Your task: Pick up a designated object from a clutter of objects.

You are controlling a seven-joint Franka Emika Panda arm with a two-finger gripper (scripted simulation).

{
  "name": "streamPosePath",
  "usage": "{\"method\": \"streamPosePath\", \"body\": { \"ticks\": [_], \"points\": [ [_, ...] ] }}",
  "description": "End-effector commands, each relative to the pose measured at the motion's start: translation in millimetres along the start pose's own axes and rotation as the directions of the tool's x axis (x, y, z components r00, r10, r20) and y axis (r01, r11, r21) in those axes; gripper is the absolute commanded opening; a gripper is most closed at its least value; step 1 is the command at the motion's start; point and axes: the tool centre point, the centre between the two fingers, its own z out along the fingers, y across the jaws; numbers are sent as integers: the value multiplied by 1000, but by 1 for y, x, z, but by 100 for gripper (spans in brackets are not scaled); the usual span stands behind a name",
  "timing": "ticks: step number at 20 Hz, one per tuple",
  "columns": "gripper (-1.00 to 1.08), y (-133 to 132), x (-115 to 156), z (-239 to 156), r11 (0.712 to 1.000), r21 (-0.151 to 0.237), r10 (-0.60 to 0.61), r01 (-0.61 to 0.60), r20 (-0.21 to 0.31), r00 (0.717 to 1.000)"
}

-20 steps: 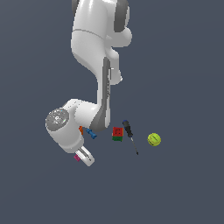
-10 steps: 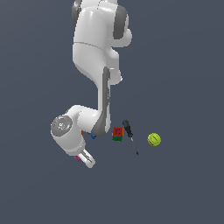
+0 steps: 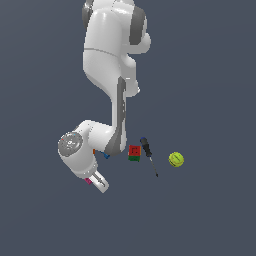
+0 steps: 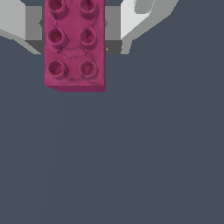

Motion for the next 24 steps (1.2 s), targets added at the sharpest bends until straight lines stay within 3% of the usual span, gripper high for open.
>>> {"method": "streamPosePath", "body": {
  "ticks": [1, 13, 24],
  "points": [
    [-100, 0, 0, 0, 1000, 0, 0, 0, 0, 1000],
    [-100, -1, -18, -23, 1000, 0, 0, 0, 0, 1000],
    [-100, -2, -68, -88, 1000, 2, 0, 0, 1, 1000]
  ]
}}
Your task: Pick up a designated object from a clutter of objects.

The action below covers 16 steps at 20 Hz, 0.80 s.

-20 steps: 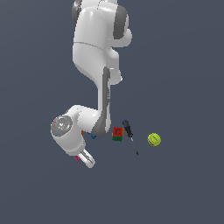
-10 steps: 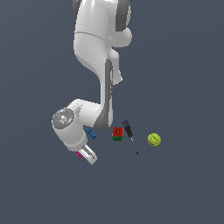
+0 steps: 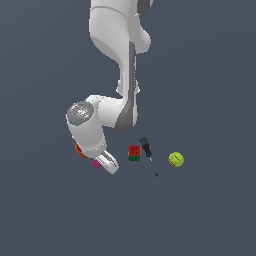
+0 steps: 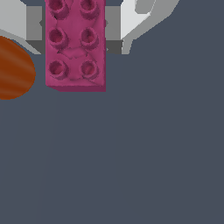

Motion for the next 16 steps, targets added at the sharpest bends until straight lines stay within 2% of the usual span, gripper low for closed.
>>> {"method": "streamPosePath", "body": {
  "ticks": [1, 16],
  "points": [
    [-100, -1, -14, -18, 1000, 1, 0, 0, -1, 1000],
    [-100, -4, -99, -130, 1000, 0, 0, 0, -2, 1000]
  ]
}}
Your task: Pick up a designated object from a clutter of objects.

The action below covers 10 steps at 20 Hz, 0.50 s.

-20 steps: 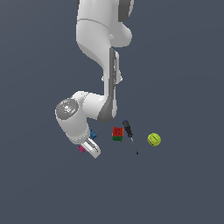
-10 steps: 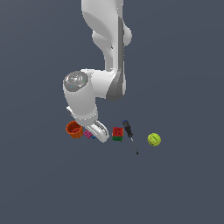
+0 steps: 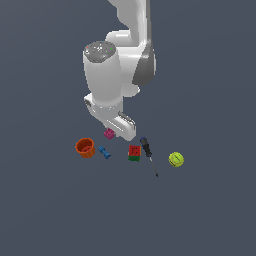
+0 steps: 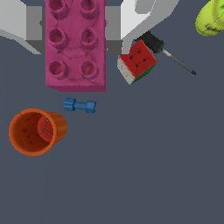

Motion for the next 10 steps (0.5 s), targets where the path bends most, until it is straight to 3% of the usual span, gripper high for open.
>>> {"method": "streamPosePath", "body": {
  "ticks": [1, 10],
  "points": [
    [-100, 0, -15, -20, 1000, 0, 0, 0, -1, 1000],
    [-100, -3, -68, -94, 1000, -3, 1, -1, -3, 1000]
  ]
}}
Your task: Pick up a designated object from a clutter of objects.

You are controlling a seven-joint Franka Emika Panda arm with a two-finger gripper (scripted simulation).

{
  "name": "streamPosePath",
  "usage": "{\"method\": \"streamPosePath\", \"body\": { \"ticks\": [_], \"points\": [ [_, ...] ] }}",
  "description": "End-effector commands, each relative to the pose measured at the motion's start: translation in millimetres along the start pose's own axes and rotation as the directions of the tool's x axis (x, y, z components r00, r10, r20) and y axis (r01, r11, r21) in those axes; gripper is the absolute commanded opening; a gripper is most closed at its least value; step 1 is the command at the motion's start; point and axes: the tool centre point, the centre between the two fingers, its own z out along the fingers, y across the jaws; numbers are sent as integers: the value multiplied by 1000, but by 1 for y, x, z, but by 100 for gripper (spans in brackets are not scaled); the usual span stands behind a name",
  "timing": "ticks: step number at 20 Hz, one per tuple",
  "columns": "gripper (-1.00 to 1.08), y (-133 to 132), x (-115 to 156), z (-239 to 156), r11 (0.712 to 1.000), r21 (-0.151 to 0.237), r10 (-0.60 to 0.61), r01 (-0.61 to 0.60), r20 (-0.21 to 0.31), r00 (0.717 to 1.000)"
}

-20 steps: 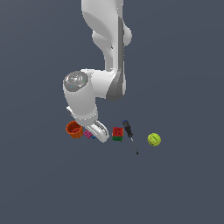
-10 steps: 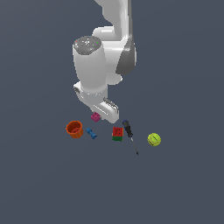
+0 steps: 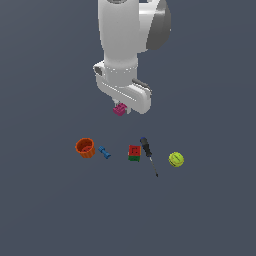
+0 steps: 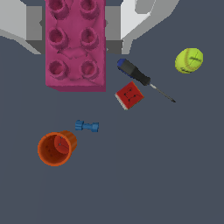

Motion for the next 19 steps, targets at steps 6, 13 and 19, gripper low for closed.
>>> {"method": "streamPosePath", "body": {
  "ticks": [6, 13, 19],
  "points": [
    [-100, -3, -38, -54, 1000, -1, 0, 0, -1, 1000],
    [-100, -6, -58, -84, 1000, 0, 0, 0, 0, 1000],
    [-100, -7, -62, -91, 1000, 1, 0, 0, 1, 1000]
  ]
}}
